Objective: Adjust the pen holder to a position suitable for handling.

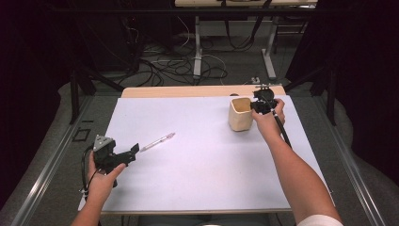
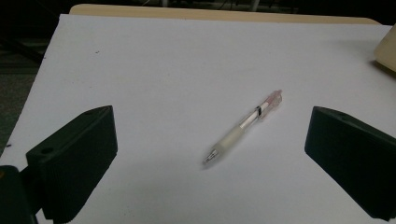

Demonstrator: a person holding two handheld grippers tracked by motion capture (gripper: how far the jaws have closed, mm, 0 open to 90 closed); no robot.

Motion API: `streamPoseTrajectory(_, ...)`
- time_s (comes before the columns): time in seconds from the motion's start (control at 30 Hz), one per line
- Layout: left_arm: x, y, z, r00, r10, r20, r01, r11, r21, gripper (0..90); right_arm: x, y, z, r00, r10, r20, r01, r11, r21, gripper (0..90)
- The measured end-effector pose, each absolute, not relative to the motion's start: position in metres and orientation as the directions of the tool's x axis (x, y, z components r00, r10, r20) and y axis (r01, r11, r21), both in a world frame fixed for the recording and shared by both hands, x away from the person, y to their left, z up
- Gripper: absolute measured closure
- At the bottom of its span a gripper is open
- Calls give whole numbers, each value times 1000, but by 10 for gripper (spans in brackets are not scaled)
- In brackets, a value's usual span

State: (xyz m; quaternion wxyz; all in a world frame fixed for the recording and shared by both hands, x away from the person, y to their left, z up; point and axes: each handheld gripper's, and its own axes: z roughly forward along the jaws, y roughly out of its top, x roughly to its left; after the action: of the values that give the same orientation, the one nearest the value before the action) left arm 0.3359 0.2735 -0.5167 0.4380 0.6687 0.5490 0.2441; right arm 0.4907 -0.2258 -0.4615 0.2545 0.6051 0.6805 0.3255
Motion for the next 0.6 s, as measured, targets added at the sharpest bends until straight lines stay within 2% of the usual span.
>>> streamPoseTrajectory(0.6, 335, 273, -516, 276, 949, -153, 519, -13, 854, 24, 448, -198, -455, -324, 943, 71, 637, 162, 753, 842)
